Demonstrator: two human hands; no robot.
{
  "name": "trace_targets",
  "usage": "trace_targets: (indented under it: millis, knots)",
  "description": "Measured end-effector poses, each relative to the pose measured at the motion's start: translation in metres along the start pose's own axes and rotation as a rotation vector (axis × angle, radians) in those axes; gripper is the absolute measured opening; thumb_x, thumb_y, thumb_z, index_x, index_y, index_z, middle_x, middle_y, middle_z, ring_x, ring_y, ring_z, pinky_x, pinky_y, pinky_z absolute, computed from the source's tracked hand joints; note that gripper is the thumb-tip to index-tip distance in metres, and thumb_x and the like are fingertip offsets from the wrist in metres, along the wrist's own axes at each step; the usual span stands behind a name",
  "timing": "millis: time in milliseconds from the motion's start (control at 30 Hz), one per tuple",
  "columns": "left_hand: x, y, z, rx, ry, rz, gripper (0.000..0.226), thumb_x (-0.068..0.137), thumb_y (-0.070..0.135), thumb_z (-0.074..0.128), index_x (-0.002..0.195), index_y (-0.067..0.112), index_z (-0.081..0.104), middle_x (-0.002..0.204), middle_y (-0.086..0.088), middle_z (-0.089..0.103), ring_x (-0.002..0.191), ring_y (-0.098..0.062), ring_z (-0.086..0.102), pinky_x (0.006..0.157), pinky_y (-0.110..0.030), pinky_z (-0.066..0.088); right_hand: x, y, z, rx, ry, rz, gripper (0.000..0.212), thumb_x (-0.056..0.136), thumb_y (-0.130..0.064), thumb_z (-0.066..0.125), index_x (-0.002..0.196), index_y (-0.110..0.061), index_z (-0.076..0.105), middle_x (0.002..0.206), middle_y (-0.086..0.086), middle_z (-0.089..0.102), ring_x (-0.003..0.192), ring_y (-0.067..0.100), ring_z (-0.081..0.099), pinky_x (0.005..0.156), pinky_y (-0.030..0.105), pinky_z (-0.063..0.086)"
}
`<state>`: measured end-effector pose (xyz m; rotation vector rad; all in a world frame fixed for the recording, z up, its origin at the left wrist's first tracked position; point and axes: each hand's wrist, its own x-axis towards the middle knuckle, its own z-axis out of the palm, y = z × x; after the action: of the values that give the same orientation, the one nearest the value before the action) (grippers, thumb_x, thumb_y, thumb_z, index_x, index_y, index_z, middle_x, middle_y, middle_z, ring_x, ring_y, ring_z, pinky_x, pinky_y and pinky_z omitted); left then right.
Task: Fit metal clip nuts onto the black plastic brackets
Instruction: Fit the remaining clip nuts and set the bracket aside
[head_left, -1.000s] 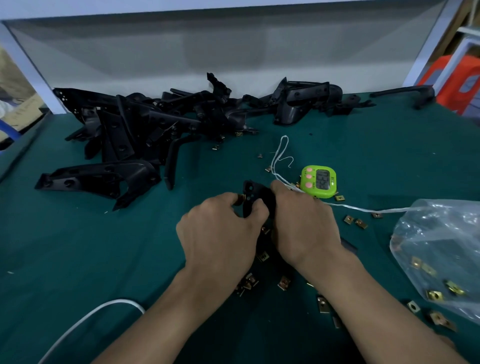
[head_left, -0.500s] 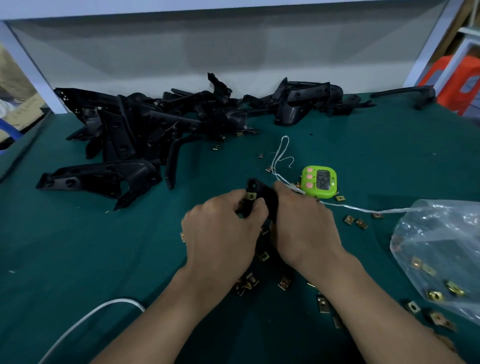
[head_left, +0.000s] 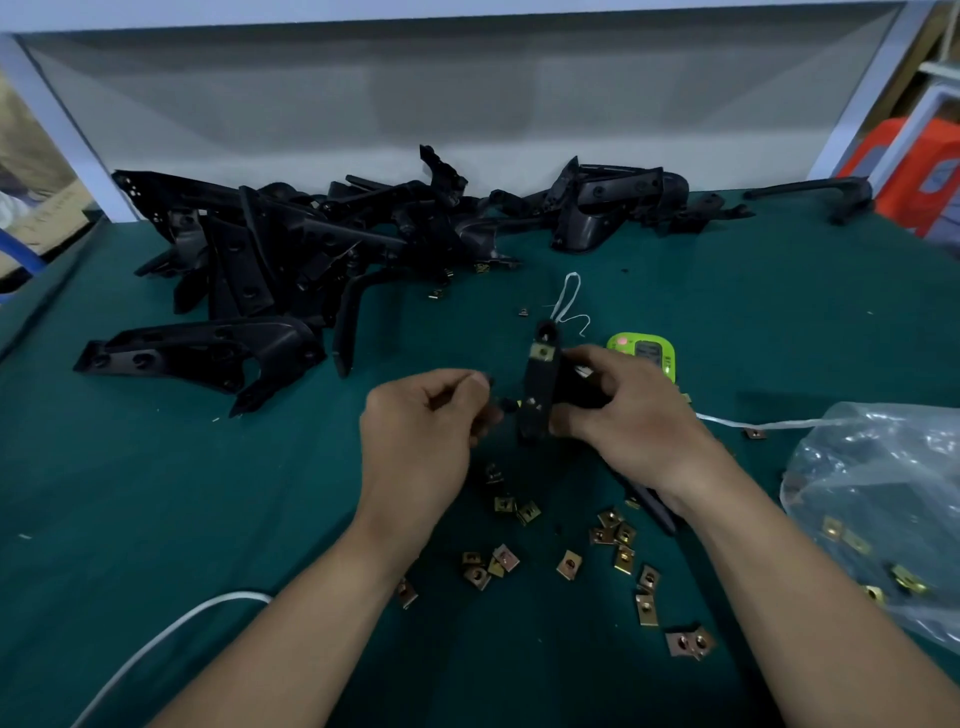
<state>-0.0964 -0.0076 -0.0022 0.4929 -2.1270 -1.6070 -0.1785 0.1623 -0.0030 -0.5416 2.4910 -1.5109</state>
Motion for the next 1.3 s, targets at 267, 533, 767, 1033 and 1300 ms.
trace_targets:
  millis: [267, 533, 767, 1033, 1300]
  knots:
    - [-0.006, 0.000, 0.001, 0.683, -0.346, 0.239, 0.012, 0.080, 0.041, 0.075, 0.092, 0.039, 0.075, 0.078, 0.017, 0.062, 0.075, -0.004, 0.056, 0.062, -0.017, 0.038, 0.007, 0.008, 0.004, 0.169, 0.179, 0.058, 0.031, 0.079, -0.031, 0.080, 0.109, -0.032, 0.070, 0.092, -0.016, 0.075, 0.086, 0.006, 0.071, 0.084, 0.039, 0.059]
    - [0.013, 0.016, -0.027, 0.756, -0.495, 0.180, 0.029, 0.082, 0.012, 0.076, 0.096, 0.038, 0.078, 0.073, 0.023, 0.067, 0.080, 0.003, 0.067, 0.072, -0.010, 0.053, 0.007, 0.007, 0.003, 0.095, 0.155, 0.023, 0.027, 0.080, -0.032, 0.079, 0.105, -0.036, 0.068, 0.090, -0.024, 0.072, 0.084, -0.004, 0.067, 0.073, 0.017, 0.051]
    - [-0.005, 0.030, -0.017, 0.904, -0.694, 0.207, 0.019, 0.070, 0.044, 0.081, 0.086, 0.046, 0.072, 0.077, 0.025, 0.068, 0.080, 0.004, 0.062, 0.066, -0.018, 0.046, 0.006, 0.005, 0.003, 0.010, 0.169, -0.014, 0.029, 0.081, -0.033, 0.078, 0.106, -0.037, 0.066, 0.085, -0.022, 0.069, 0.082, -0.013, 0.061, 0.062, 0.003, 0.041]
    - [-0.009, 0.018, -0.009, 0.825, -0.682, 0.214, 0.010, 0.094, 0.034, 0.066, 0.083, 0.036, 0.068, 0.083, 0.013, 0.067, 0.076, -0.002, 0.061, 0.067, -0.024, 0.047, 0.006, 0.006, 0.003, -0.001, 0.154, -0.033, 0.026, 0.082, -0.036, 0.078, 0.102, -0.042, 0.063, 0.084, -0.025, 0.069, 0.084, -0.015, 0.060, 0.063, 0.002, 0.040]
    - [-0.001, 0.010, -0.008, 0.599, -0.360, 0.105, 0.038, 0.101, 0.027, 0.044, 0.069, 0.008, 0.053, 0.054, 0.008, 0.045, 0.049, -0.009, 0.039, 0.048, -0.022, 0.033, 0.002, 0.003, 0.002, -0.106, 0.107, -0.102, 0.038, 0.076, -0.020, 0.078, 0.110, -0.031, 0.067, 0.083, -0.017, 0.070, 0.077, -0.004, 0.063, 0.061, 0.007, 0.043]
